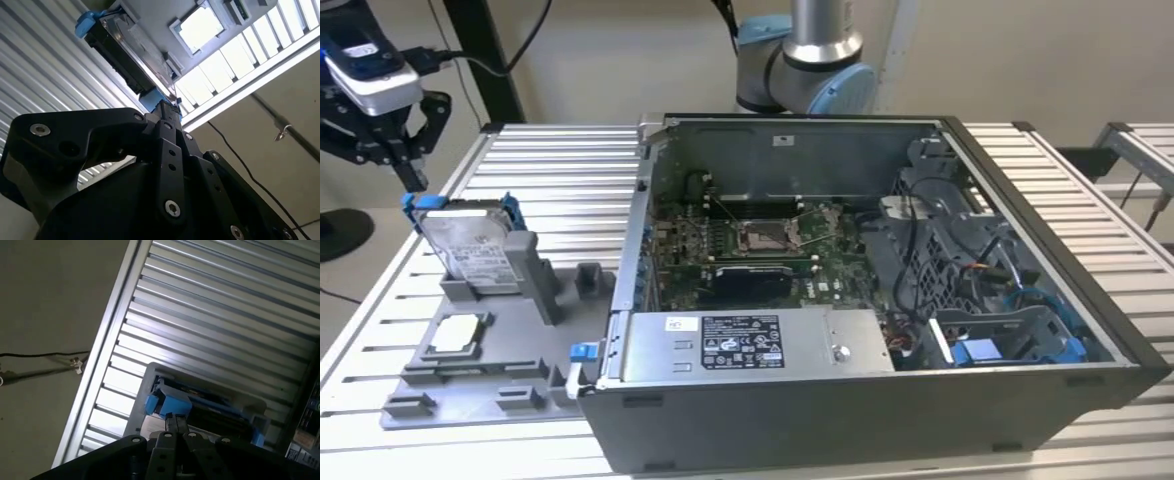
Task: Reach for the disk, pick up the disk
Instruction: 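Pick up the disk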
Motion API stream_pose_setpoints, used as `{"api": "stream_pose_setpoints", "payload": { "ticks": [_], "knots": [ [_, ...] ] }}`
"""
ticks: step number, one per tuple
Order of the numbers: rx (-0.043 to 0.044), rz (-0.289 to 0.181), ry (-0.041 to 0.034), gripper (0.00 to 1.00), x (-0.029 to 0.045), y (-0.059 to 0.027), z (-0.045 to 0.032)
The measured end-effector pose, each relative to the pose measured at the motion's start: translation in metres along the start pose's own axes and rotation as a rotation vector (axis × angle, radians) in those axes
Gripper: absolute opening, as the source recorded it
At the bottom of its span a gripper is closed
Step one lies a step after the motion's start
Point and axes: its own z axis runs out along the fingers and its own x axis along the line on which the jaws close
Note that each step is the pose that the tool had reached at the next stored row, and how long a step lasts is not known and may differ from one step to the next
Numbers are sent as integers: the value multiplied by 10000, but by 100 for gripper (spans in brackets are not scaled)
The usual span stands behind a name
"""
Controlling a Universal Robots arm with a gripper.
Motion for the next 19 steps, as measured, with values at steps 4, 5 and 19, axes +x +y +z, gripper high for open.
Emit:
{"api": "stream_pose_setpoints", "payload": {
  "ticks": [4,5,19],
  "knots": [
    [3,-229,9,0,0,0,0],
    [5,-278,11,0,0,0,0],
    [12,-790,31,0,0,0,0]
  ]
}}
